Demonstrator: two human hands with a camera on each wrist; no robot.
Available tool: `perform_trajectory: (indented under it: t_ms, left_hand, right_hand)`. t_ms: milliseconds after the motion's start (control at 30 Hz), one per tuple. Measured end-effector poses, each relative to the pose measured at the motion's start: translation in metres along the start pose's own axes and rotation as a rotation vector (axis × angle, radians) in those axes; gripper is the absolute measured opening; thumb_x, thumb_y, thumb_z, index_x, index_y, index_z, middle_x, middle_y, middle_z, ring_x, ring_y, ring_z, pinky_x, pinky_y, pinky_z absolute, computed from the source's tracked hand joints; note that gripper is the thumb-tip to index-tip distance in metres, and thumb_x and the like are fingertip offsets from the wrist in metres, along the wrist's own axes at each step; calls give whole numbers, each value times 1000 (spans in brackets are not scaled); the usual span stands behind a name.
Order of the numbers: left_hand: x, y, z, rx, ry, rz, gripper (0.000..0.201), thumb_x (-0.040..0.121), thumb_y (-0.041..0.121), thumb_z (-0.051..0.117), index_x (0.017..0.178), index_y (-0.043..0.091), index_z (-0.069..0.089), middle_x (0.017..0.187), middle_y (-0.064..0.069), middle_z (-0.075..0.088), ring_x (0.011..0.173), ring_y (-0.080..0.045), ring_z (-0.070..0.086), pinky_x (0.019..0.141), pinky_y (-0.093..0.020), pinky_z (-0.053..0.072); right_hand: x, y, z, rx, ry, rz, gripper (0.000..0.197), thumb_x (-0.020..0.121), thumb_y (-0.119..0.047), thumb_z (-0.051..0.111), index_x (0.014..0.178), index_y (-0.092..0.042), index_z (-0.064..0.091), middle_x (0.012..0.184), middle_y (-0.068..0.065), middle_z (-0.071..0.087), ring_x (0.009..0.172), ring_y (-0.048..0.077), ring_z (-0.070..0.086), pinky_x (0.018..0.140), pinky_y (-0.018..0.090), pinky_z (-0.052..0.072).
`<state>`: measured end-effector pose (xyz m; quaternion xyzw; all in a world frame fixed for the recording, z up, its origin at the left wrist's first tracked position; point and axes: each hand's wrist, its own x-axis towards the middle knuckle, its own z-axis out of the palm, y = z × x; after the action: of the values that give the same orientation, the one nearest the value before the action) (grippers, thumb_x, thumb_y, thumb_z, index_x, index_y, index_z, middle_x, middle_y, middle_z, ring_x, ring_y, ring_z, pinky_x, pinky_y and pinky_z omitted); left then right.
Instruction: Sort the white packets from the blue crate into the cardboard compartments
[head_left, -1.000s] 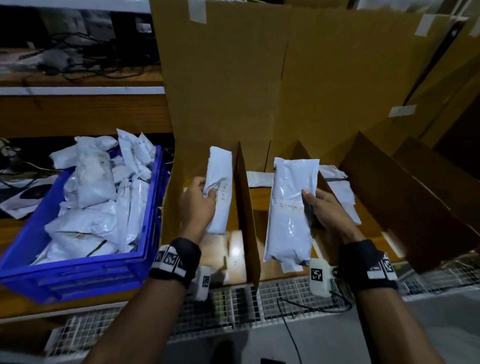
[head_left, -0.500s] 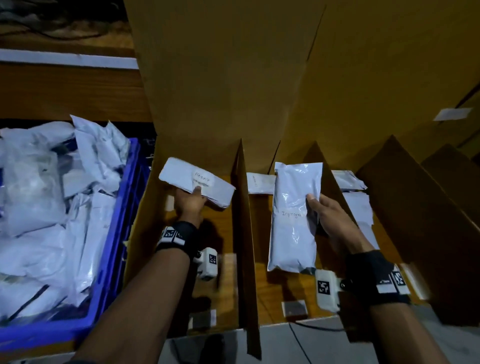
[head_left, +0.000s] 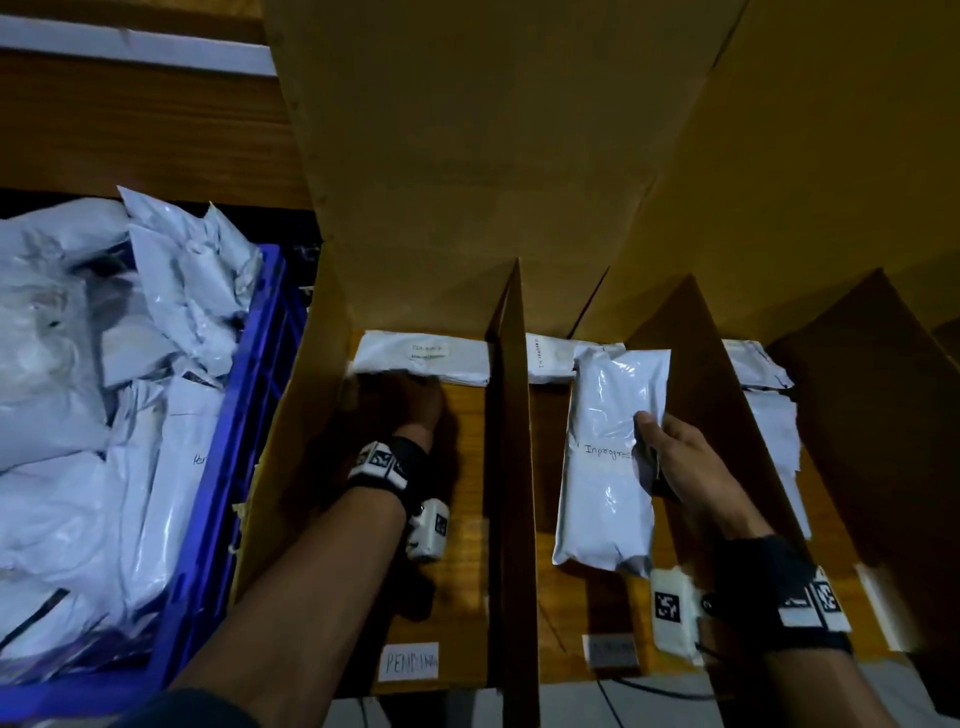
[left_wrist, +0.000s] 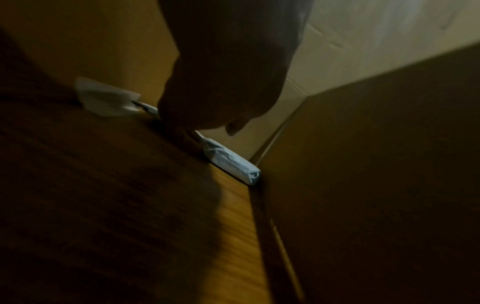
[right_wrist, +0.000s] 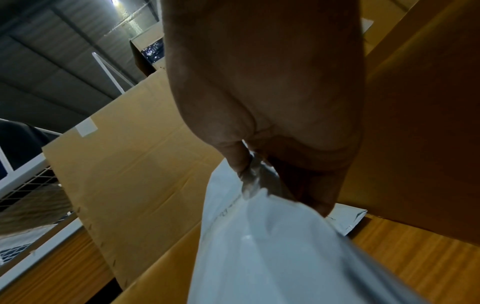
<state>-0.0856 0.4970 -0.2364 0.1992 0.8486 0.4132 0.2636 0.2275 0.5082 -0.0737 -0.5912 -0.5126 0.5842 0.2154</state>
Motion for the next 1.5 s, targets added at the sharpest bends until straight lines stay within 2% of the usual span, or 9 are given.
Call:
perform_trajectory:
  t_ms: [67,200,333,533,667,967,1233,1367,1500]
  left_hand:
    - [-13,9,-3,-10,83,146,45,102,33,58,136,3,58,142,-23,57,134,-42,54,115,-44,35]
    - [1,-8,11,535,-147,611,67,100,49,54,159,21,42,166,-21,30,153,-42,30,125,-54,25]
    - [30,-5,8,1044,-459,583,75,107,53,42,167,46,-2,177,-8,-9,162,-43,1,127,-67,12]
    - [-18,59,0,156,-139,440,42,107,20,56,145,3,55,148,-26,54,138,-43,50,112,-43,38]
    - [-70,108,-18,-50,-24,606,52,109,36,50,154,11,45,153,-17,51,137,-29,51,112,-39,44]
    - [-87,98,-5,590,-231,880,74,106,26,45,167,4,10,177,-14,6,164,-31,5,128,-53,26]
    - [-92,102,-6,695,-238,871,78,104,25,45,168,4,6,177,-13,1,164,-29,4,127,-48,29]
    - [-92,102,-7,698,-264,861,81,103,24,47,168,5,3,177,-12,-1,164,-28,5,127,-46,30]
    - [-93,101,-8,683,-268,841,83,103,22,51,169,8,2,178,-10,-1,164,-26,7,127,-45,31]
  right_hand:
    - [6,-4,1,14,-25,-11,31,111,-36,50,117,-11,68,99,28,72,78,52,64,74,35,48]
    - [18,-4,0,28,-51,-23,31,112,-35,49,109,-7,63,85,13,55,72,25,48,59,28,39]
    - [30,-1,0,20,-73,-75,24,113,-30,47,102,-10,52,80,12,37,62,15,31,49,25,28]
    - [58,3,0,16,-149,-84,38,113,-26,46,77,-18,40,55,1,27,42,11,27,41,23,25]
    - [86,1,5,-47,-145,-72,27,115,-17,43,88,-13,45,56,2,33,38,9,34,39,21,31]
    - [158,-4,29,-1147,-238,-269,43,112,-28,44,153,-16,47,150,16,56,136,39,53,110,50,43]
    - [120,74,62,-1262,257,-555,45,91,-19,64,134,-20,49,136,14,47,118,42,47,96,55,42]
    - [118,115,70,-1241,60,-336,62,110,-32,38,164,-27,7,176,6,-2,158,50,-2,120,78,6]
    - [116,127,66,-1185,10,-421,56,112,-29,33,165,-29,14,177,4,5,161,45,-3,120,79,4]
